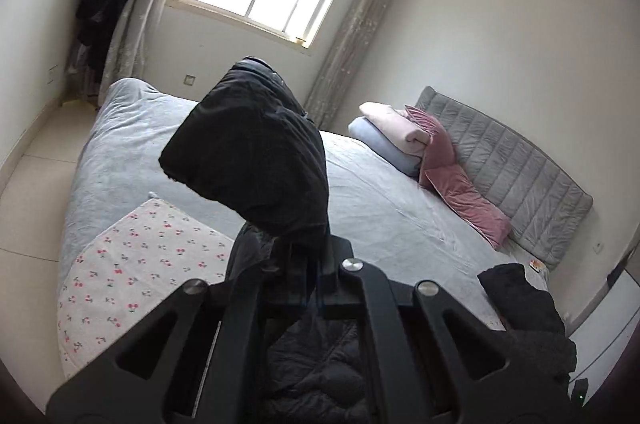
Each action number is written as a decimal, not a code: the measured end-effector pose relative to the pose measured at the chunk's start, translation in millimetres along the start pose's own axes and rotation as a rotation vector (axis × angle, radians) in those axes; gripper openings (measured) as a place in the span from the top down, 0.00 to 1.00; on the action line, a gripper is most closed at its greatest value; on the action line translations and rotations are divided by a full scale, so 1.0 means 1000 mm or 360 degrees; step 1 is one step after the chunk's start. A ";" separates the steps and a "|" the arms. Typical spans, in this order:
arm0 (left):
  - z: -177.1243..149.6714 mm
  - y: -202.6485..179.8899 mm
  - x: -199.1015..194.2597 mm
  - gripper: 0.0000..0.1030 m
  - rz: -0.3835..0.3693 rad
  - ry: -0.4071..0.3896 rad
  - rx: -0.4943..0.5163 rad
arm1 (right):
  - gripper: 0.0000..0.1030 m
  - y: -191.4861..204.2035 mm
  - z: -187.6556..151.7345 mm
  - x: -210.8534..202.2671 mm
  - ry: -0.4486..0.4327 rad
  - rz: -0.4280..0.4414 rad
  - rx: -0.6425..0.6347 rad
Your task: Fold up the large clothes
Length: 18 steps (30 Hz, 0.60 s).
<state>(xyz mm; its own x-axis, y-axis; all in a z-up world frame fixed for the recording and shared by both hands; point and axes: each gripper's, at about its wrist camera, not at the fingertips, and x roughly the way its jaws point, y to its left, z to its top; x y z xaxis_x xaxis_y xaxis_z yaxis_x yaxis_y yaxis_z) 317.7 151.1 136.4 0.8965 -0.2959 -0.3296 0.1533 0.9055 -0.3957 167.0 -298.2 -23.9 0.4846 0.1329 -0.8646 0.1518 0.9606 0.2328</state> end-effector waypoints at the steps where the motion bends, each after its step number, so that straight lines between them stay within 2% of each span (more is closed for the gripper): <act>1: -0.004 -0.020 0.005 0.97 -0.0047 0.0030 0.0040 | 0.17 0.000 0.002 0.001 0.0002 0.0023 0.0013; 6: -0.047 -0.107 0.035 0.97 -0.0233 0.0217 0.0231 | 0.17 0.002 0.007 -0.004 -0.0014 0.0092 0.0060; 8: -0.072 -0.131 0.049 0.96 -0.0338 0.0342 0.0293 | 0.17 0.002 0.009 -0.005 -0.0023 0.0100 0.0069; 10: -0.102 -0.155 0.066 0.82 -0.0431 0.0561 0.0425 | 0.17 0.000 0.009 -0.006 -0.0012 0.0108 0.0073; 11: -0.115 -0.161 0.069 0.67 -0.0439 0.0631 0.0491 | 0.17 -0.002 0.009 -0.007 -0.0005 0.0109 0.0076; 12: -0.125 -0.164 0.067 0.52 -0.0440 0.0651 0.0547 | 0.17 -0.004 0.009 -0.008 0.0002 0.0110 0.0079; 13: -0.132 -0.162 0.064 0.47 -0.0448 0.0653 0.0591 | 0.17 -0.006 0.009 -0.010 0.0007 0.0111 0.0081; 14: -0.133 -0.156 0.058 0.44 -0.0454 0.0644 0.0610 | 0.17 -0.008 0.010 -0.011 0.0012 0.0114 0.0079; 16: -0.132 -0.138 0.055 0.44 -0.0422 0.0651 0.0612 | 0.17 -0.013 0.013 -0.013 0.0025 0.0117 0.0078; 18: -0.125 -0.114 0.062 0.44 -0.0312 0.0661 0.0608 | 0.17 -0.015 0.019 -0.012 0.0049 0.0123 0.0090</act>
<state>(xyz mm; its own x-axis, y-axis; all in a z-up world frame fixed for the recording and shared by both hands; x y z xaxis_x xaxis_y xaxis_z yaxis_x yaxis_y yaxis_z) 304.1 -8.5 53.9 0.6107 -0.4928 -0.6198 0.5071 0.8446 -0.1717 175.4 -319.2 -8.8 0.4702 0.2144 -0.8561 0.1636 0.9321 0.3233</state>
